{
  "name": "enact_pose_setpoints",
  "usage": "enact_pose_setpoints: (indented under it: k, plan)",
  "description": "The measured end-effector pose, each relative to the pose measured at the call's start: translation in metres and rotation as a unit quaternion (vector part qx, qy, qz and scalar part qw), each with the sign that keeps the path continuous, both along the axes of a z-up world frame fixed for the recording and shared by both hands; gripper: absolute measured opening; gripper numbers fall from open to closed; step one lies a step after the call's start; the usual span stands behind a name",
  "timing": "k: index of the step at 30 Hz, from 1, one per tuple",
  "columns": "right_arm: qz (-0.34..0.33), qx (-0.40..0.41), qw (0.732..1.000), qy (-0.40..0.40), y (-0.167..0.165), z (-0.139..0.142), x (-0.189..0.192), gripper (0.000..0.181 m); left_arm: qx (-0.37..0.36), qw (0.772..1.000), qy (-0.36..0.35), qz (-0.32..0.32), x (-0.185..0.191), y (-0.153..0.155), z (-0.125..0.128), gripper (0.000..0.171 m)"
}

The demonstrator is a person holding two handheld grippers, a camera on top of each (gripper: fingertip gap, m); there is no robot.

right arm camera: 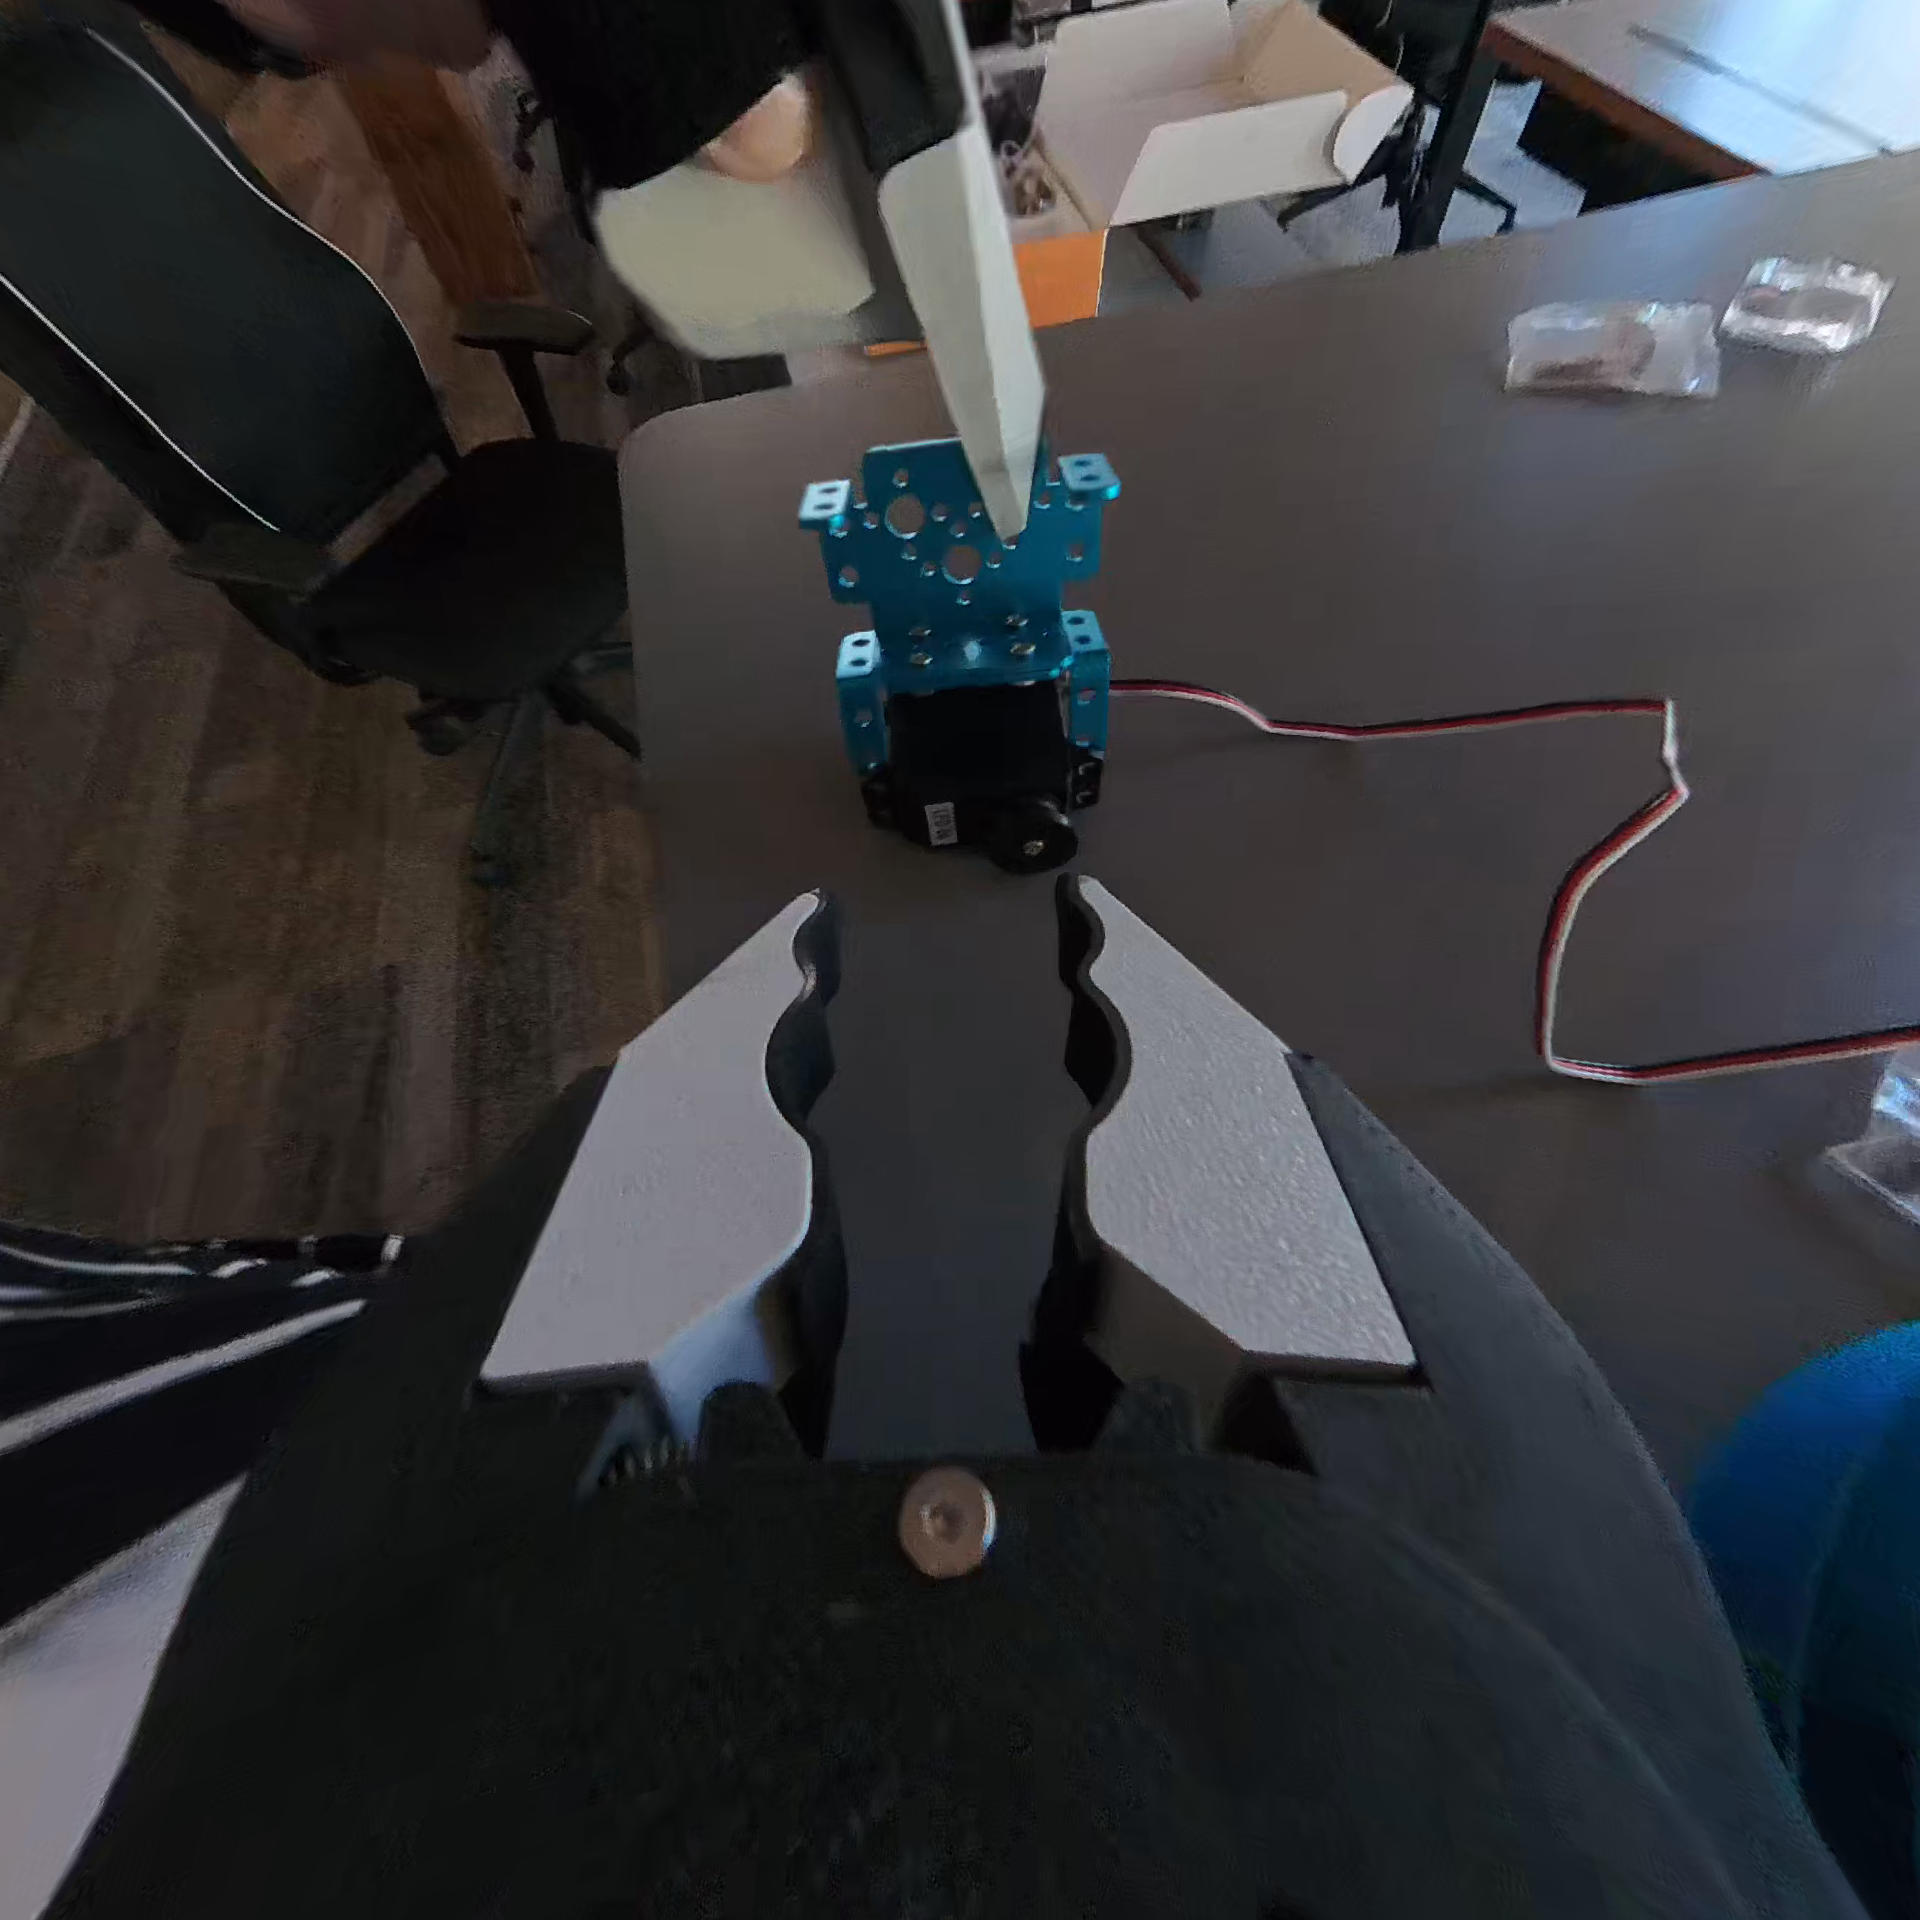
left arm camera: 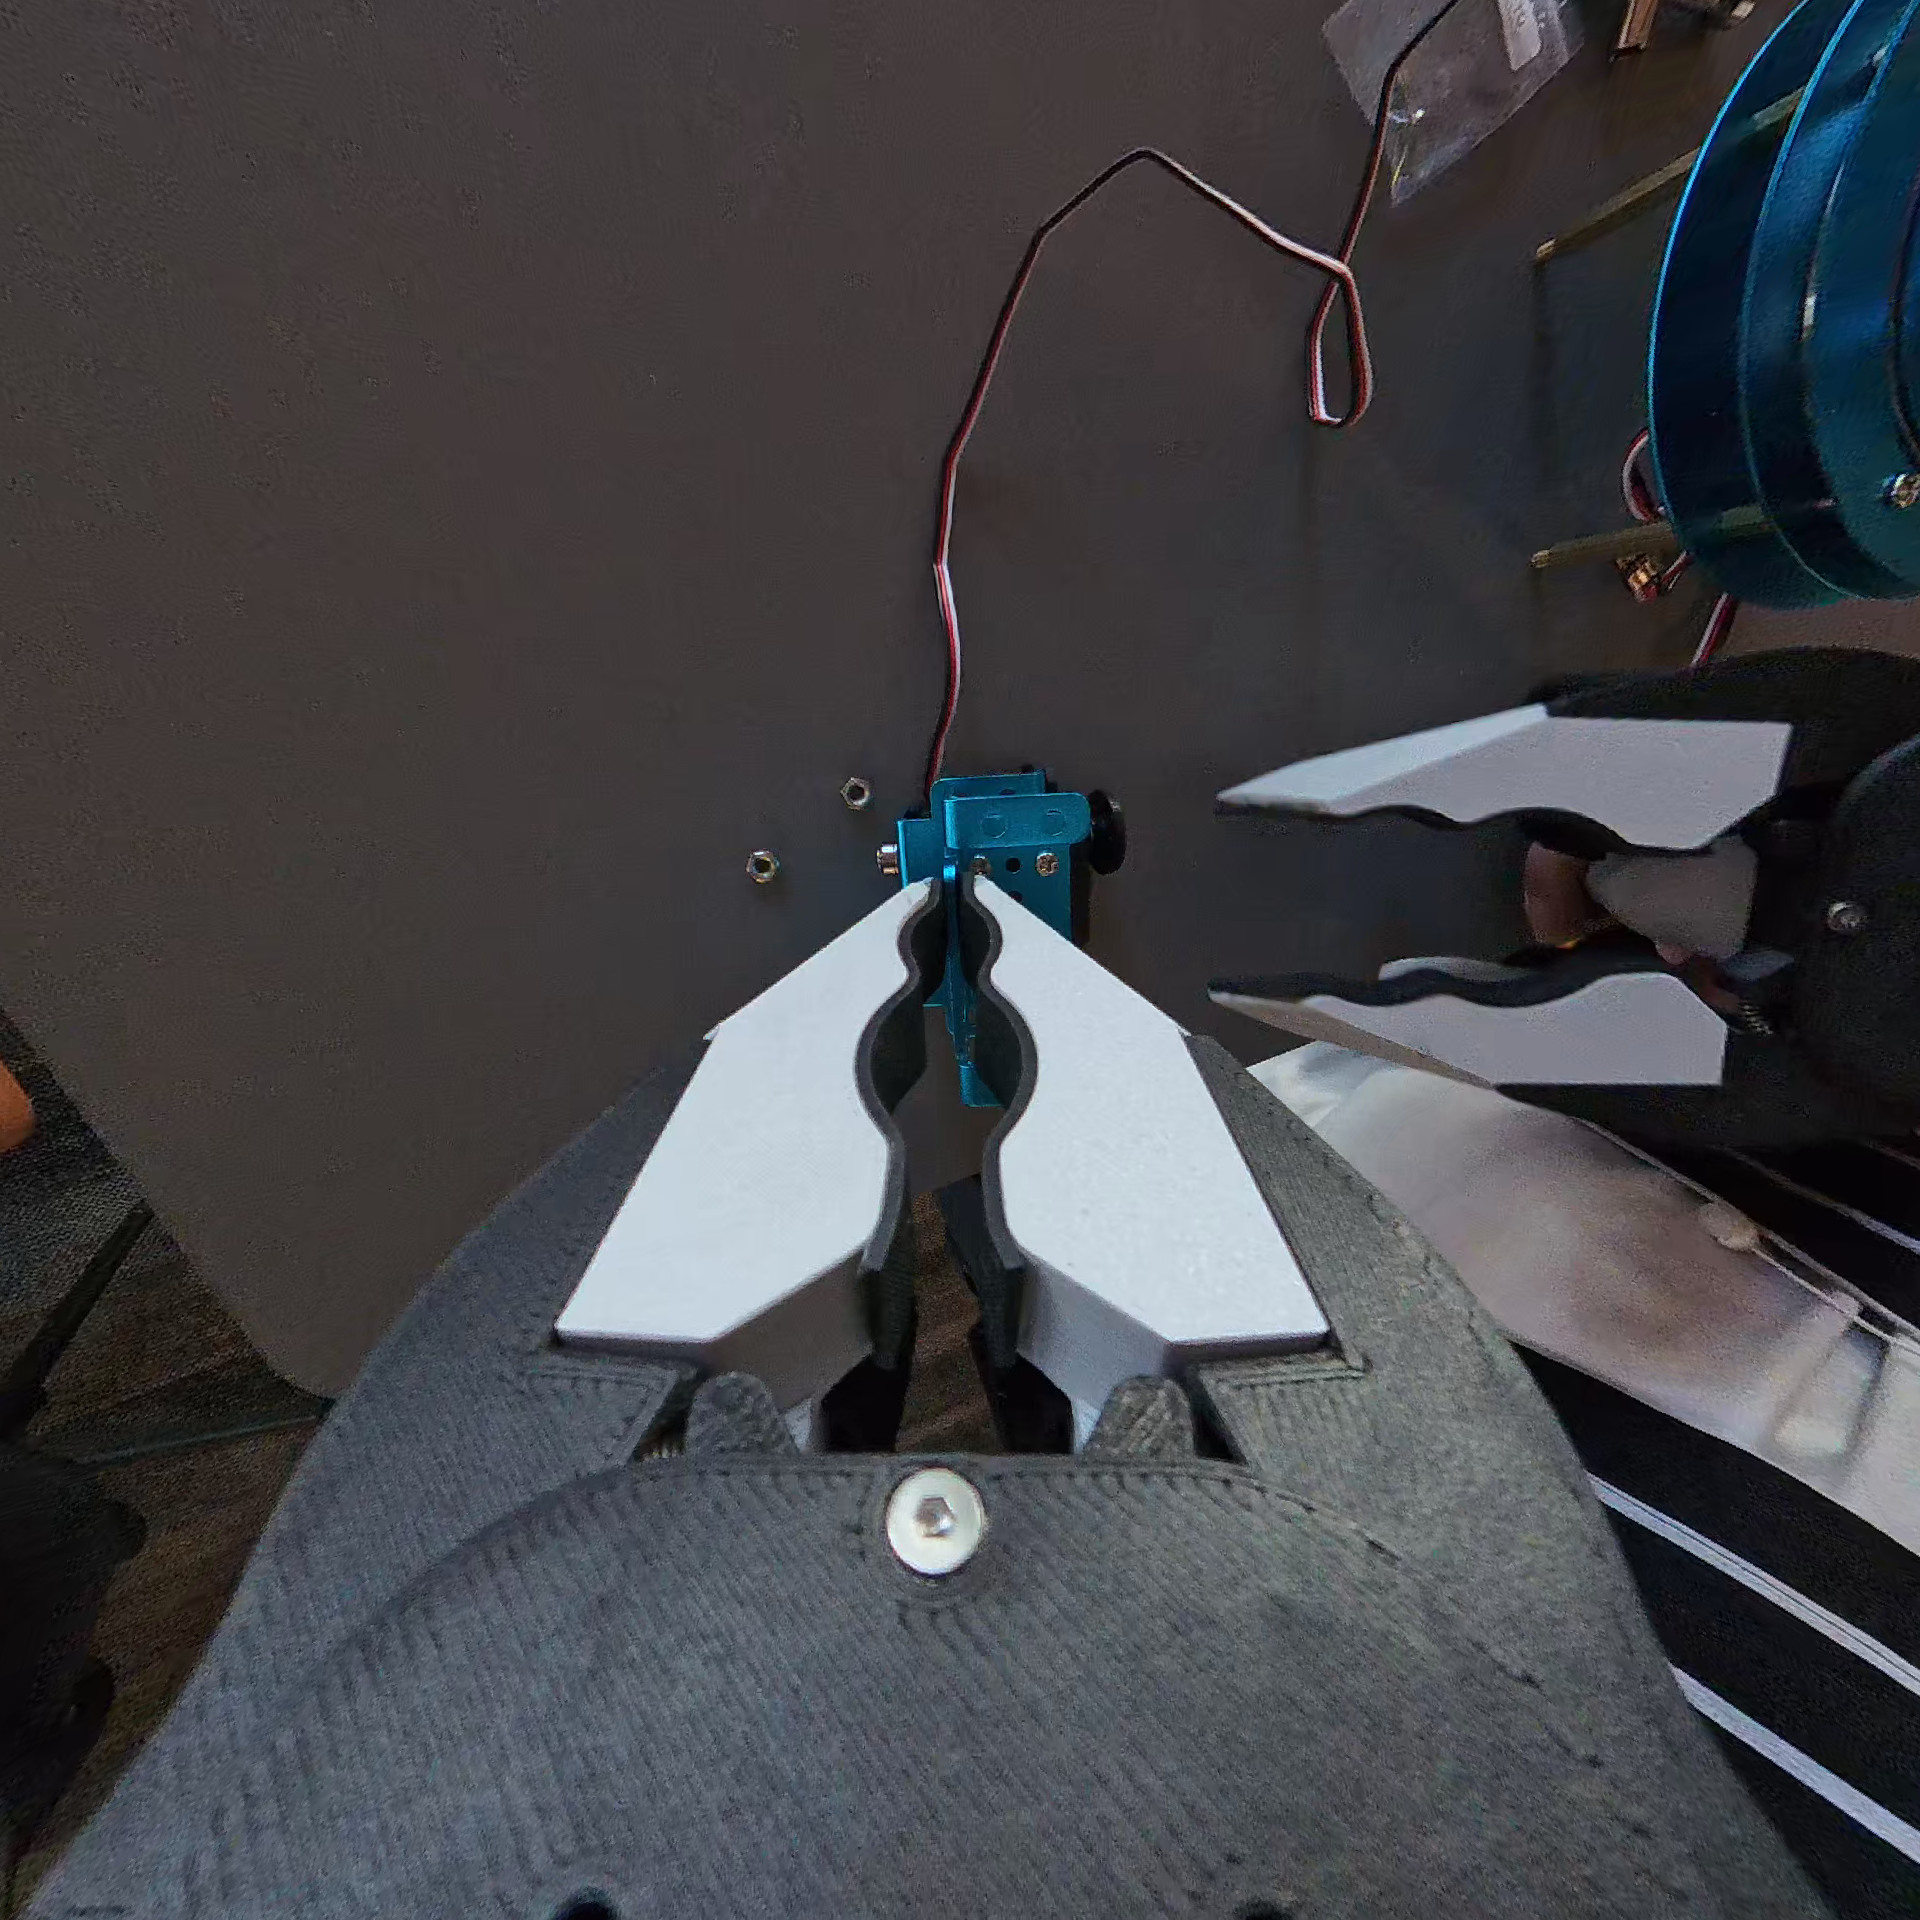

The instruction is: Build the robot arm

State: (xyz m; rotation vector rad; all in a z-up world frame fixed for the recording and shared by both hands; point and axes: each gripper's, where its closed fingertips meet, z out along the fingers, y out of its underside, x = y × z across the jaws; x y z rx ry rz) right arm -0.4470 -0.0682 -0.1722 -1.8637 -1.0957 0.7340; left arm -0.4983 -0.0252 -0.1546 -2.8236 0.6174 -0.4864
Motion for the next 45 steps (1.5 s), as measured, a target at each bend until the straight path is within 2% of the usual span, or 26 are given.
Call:
enact_pose_setpoints:
  k: [4, 15, 24, 30, 37, 43, 45]
  plan:
    - [0.0, -0.033, 0.999, -0.019, 0.005, -0.01, -0.008, 0.043, -0.002, 1.0, -0.007, -0.002, 0.003, -0.004, -0.004, 0.0]
    - [0.03, -0.012, 0.999, -0.027, 0.005, -0.01, -0.017, 0.044, -0.026, 0.997, -0.069, -0.001, 0.009, -0.014, -0.002, 0.0]
    - [0.026, 0.002, 0.997, -0.07, 0.008, -0.019, -0.006, 0.042, 0.006, 0.999, -0.033, -0.007, 0.015, -0.016, -0.004, 0.0]
    - [0.039, -0.016, 0.996, -0.083, 0.005, -0.025, -0.007, 0.027, 0.031, 0.999, 0.018, -0.012, 0.021, -0.019, -0.004, 0.0]
    - [0.041, -0.019, 0.995, -0.085, 0.004, -0.026, -0.007, 0.027, 0.056, 0.995, 0.078, -0.038, 0.029, -0.022, -0.007, 0.001]
    - [0.042, -0.022, 0.995, -0.083, 0.004, -0.026, -0.007, 0.028, 0.054, 0.995, 0.081, -0.038, 0.031, -0.022, -0.01, 0.001]
    - [0.042, -0.022, 0.995, -0.083, 0.004, -0.026, -0.007, 0.028, 0.048, 0.995, 0.081, -0.041, 0.033, -0.024, -0.013, 0.006]
